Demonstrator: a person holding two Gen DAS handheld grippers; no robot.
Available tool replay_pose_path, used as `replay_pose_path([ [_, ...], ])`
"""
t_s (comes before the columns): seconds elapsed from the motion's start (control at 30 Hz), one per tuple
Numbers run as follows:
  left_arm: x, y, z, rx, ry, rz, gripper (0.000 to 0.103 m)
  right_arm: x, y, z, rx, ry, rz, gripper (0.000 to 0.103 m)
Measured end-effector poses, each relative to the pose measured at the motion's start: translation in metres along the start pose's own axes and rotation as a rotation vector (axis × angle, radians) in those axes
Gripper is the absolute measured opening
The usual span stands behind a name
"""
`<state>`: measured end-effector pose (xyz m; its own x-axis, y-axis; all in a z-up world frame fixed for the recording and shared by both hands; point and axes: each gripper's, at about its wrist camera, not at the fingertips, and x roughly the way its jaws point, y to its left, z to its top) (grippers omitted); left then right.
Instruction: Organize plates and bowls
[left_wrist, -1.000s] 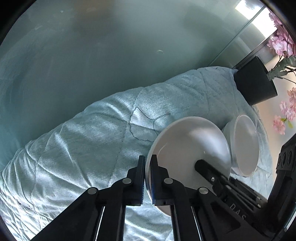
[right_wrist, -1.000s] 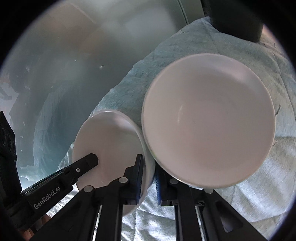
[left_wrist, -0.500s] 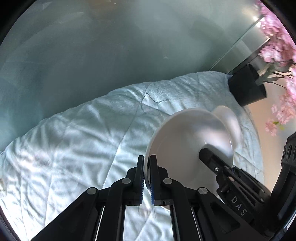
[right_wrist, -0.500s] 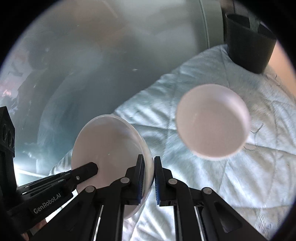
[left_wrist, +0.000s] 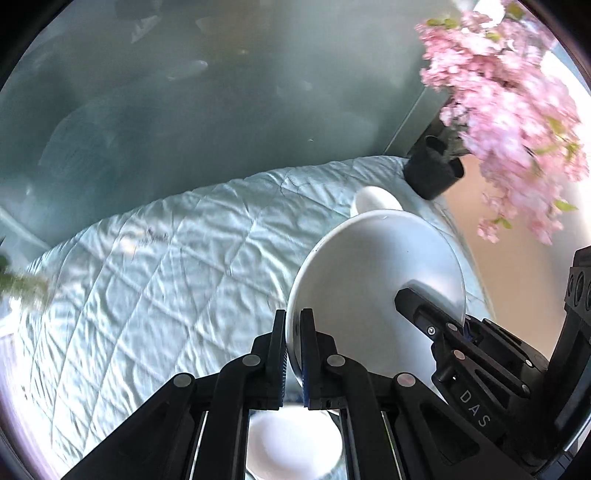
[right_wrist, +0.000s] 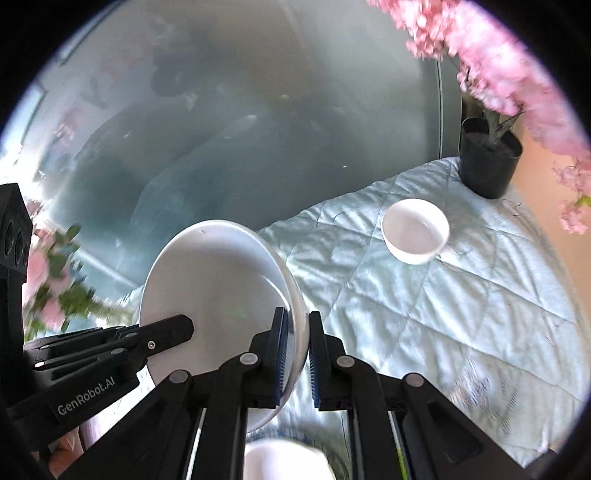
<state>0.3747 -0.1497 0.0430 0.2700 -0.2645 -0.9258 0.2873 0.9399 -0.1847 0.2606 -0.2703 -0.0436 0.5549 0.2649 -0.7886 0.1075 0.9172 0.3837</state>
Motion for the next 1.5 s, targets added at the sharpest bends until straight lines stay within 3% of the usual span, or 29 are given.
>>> replay_pose_path([
  [0.23, -0.038, -0.040, -0.083, -0.020, -0.033, -0.015, 0.002, -0.055, -0.015, -0.047, -0.022, -0.015, -0.006, 0.009],
  [0.5, -0.040, -0.081, -0.145, -0.026, -0.001, -0.017, 0.003, -0.084, -0.039, -0.088, -0.034, 0.015, -0.021, 0.009],
  [1.0, -0.035, -0.114, -0.216, -0.054, 0.021, -0.035, 0.003, -0.111, -0.064, -0.145, -0.071, 0.050, -0.033, 0.010],
  [1.5, 0.051, -0.130, -0.249, -0.106, 0.149, -0.094, 0.004, -0.070, -0.114, -0.176, -0.039, 0.184, -0.085, 0.010],
])
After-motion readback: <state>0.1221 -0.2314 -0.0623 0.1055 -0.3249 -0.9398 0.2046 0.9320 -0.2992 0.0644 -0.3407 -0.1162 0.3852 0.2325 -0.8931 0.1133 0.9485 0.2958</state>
